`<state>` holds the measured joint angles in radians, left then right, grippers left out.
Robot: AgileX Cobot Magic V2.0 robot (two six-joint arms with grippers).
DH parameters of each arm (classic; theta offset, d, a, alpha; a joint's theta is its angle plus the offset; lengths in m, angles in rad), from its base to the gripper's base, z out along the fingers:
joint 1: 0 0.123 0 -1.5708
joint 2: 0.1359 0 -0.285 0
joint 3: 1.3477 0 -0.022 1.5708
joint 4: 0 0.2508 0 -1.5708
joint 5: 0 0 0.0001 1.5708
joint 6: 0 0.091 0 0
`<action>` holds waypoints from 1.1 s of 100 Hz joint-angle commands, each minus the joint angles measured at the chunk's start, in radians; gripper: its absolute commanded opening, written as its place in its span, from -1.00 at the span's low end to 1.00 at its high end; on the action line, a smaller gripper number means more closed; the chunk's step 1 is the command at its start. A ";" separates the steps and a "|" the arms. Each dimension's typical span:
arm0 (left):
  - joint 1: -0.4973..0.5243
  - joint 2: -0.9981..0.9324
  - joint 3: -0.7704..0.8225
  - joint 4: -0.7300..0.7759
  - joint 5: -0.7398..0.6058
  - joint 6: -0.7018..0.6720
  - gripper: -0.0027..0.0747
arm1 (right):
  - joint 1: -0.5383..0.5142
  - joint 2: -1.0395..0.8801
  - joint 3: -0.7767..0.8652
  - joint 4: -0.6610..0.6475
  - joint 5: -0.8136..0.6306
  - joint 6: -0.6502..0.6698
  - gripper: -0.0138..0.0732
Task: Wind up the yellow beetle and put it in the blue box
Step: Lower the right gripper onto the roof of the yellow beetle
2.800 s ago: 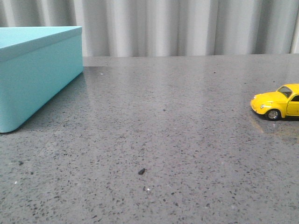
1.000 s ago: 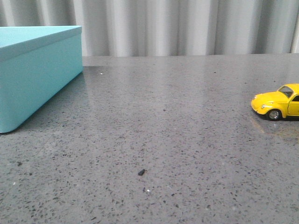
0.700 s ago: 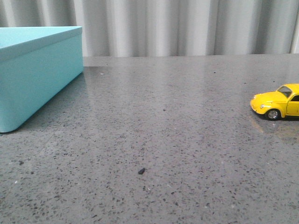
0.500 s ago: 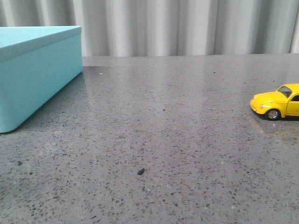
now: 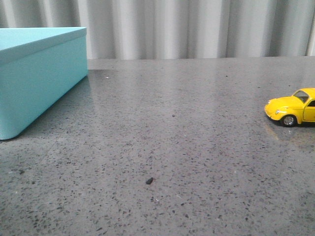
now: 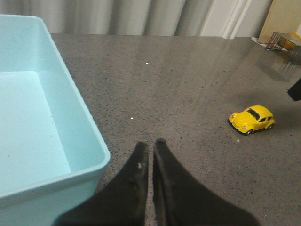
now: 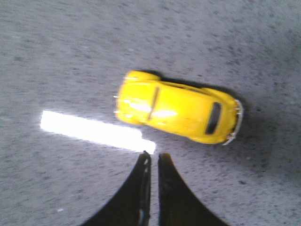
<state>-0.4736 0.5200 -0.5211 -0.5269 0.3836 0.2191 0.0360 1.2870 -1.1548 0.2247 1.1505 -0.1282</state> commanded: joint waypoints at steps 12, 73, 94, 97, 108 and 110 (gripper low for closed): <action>-0.025 0.011 -0.037 -0.016 -0.062 0.004 -0.99 | 0.033 0.013 -0.035 -0.033 -0.045 0.007 -0.77; -0.025 0.011 -0.037 -0.016 -0.062 0.005 -0.99 | 0.305 -0.198 -0.035 -0.529 -0.351 0.345 -0.78; -0.025 0.011 -0.037 -0.016 -0.062 0.005 -0.99 | 0.305 -0.190 -0.035 -0.527 -0.383 0.345 -0.78; -0.025 0.011 -0.037 -0.016 -0.062 0.005 -0.99 | 0.305 -0.181 -0.037 -0.525 -0.339 0.346 -0.78; -0.025 0.011 -0.037 -0.016 -0.061 0.005 -0.99 | 0.305 -0.116 -0.037 -0.518 -0.172 0.346 -0.78; -0.025 0.011 -0.037 -0.016 -0.061 0.005 -0.99 | 0.305 -0.107 -0.037 -0.518 -0.145 0.346 -0.78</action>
<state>-0.4897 0.5200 -0.5232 -0.5269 0.3827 0.2229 0.3395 1.1490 -1.1604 -0.2720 0.9300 0.2164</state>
